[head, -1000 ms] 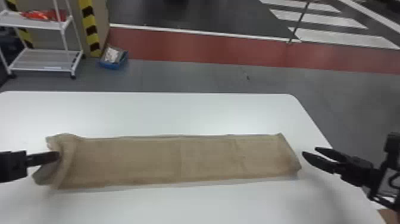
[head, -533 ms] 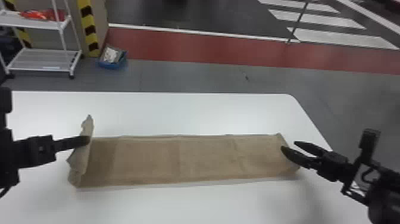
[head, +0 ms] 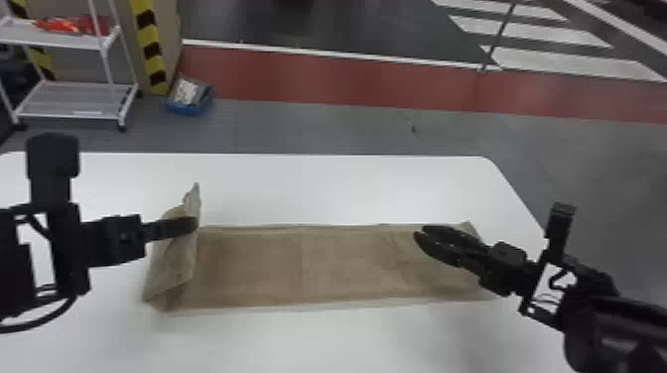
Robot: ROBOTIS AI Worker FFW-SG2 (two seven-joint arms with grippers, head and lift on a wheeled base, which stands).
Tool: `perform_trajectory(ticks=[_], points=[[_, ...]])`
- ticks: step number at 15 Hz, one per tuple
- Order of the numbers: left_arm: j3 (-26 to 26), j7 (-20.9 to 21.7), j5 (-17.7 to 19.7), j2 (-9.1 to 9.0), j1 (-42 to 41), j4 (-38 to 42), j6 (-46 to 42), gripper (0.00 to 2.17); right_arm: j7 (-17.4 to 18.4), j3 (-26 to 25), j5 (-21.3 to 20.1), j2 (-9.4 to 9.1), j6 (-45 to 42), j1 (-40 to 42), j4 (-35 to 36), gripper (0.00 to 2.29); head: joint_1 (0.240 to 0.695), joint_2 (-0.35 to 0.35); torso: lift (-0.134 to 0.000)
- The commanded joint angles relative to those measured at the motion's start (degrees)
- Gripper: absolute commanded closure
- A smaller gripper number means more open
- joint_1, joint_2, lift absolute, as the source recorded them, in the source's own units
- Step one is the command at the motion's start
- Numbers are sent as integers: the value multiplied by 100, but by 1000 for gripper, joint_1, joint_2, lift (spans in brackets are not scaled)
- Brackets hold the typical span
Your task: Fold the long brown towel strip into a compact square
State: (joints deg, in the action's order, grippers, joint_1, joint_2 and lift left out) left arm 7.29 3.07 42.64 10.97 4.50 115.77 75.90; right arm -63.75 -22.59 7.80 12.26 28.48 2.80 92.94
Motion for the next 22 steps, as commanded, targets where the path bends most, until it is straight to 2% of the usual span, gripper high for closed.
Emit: perform_trajectory(ticks=[1, 4, 7, 12, 15, 22], points=[[-61, -53, 184, -51, 51, 7, 0, 1379, 170, 492, -112, -92, -250, -26, -56, 1683, 695, -166, -124], [-228, -132, 175, -87, 104, 33, -53, 1379, 530, 993, -384, -233, -426, -87, -188, 1683, 695, -137, -124], [-246, -149, 166, -87, 104, 33, -105, 1379, 855, 1363, -516, -241, -426, -193, -425, 1683, 695, -107, -124], [-272, -149, 219, -122, 104, 165, -88, 1379, 1075, 1969, -595, -250, -391, -237, -452, 1683, 695, -66, -124], [-342, -149, 254, -131, 95, 323, -70, 1379, 1128, 2154, -753, -461, -373, -360, -557, 1683, 695, -38, -124], [-369, -149, 360, -122, -19, 640, -35, 1379, 1383, 2716, -824, -628, -303, -694, -979, 1683, 695, 2, -124]])
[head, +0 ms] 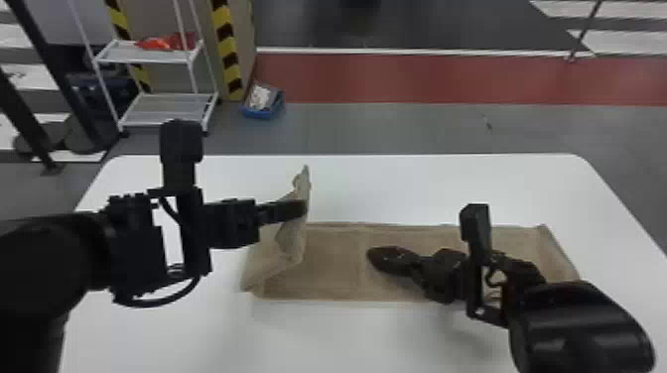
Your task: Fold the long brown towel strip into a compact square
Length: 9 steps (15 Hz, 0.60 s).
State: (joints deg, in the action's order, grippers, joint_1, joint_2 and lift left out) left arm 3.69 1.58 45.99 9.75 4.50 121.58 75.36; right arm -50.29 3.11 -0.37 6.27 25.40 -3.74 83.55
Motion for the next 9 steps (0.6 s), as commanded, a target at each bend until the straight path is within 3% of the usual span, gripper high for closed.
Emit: perform_trajectory(ticks=[1, 5, 7, 9], points=[[-17, 0, 42, 0, -20, 94, 19, 1379, 54, 216, -16, -74, 5, -56, -50, 1683, 695, 7, -124], [-43, 0, 60, 0, -55, 200, 19, 1379, 230, 620, -43, -214, 75, -206, -111, 1683, 695, 43, -124], [-43, 0, 60, 0, -81, 208, 19, 1379, 239, 638, -104, -337, 40, -250, -155, 1679, 695, 60, -124], [-43, 0, 60, 9, -99, 217, 19, 1379, 239, 471, -7, -328, -30, -118, -58, 1663, 695, 78, -124]])
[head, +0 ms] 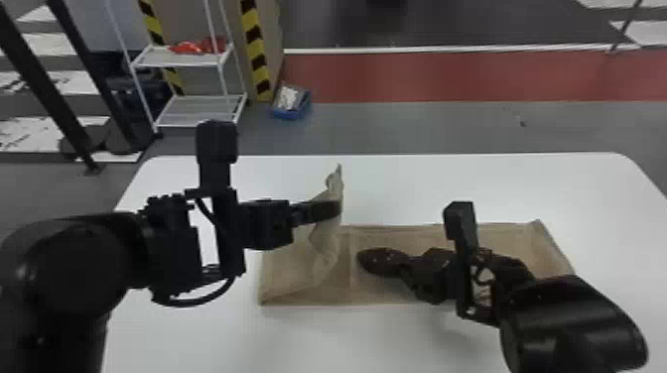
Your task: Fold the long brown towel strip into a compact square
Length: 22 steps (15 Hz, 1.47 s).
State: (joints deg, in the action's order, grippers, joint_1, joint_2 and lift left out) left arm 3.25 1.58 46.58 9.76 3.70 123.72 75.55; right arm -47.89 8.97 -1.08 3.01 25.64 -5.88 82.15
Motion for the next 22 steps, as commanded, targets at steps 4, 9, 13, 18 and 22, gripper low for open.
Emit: perform_trajectory(ticks=[4, 9, 13, 18, 22], points=[[-9, 0, -9, 17, -27, -6, -18, 1379, -9, -756, 213, 42, -107, 465, 644, 1447, 695, 59, -124], [-615, -246, -220, -1, 61, -23, -71, 1443, -176, -1776, 494, 156, -142, 764, 1242, 1274, 695, -31, -124], [-1397, -562, -765, -265, 289, -269, -299, 1474, -484, -2488, 811, 297, -406, 878, 1207, 1274, 695, -154, -124], [-2232, -870, -1266, -669, 509, -630, -633, 1474, -625, -2839, 1364, 727, -951, 1036, 802, 1274, 695, -294, -124], [-2470, -861, -1362, -722, 482, -955, -1143, 1200, -686, -2927, 1408, 754, -951, 1115, 767, 1214, 695, -350, -124]])
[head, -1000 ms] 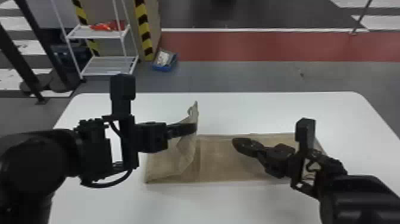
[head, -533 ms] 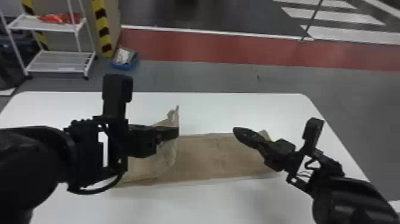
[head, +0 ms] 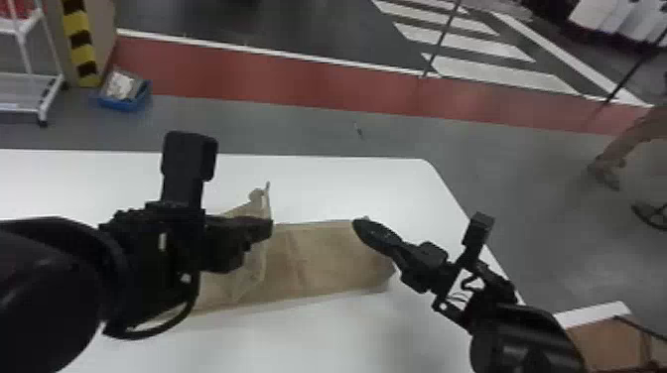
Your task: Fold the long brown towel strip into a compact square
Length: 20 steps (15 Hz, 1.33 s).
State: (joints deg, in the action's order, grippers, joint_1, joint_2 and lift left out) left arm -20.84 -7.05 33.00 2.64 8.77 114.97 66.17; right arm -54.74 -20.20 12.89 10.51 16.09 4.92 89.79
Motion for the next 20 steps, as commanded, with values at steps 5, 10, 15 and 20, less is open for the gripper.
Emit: perform_trajectory(ticks=[5, 10, 15, 20], points=[[80, 160, 92, 70, -192, 52, -222, 29, 104, -28, 99, -58, 163, 238, 337, 950, 695, -350, -124], [537, 398, -22, 263, -684, 509, -240, 36, 570, 104, 3, -260, 550, 484, 953, 950, 695, -350, -124], [1407, 995, -189, 1160, -1229, 694, -609, 36, 1985, 754, -217, -375, 1323, 932, 2078, 367, 695, -253, -124], [2146, 1558, -259, 1169, -1905, 1001, -890, 36, 2767, 1387, -613, -401, 1692, 792, 2148, 414, 695, -118, -124]])
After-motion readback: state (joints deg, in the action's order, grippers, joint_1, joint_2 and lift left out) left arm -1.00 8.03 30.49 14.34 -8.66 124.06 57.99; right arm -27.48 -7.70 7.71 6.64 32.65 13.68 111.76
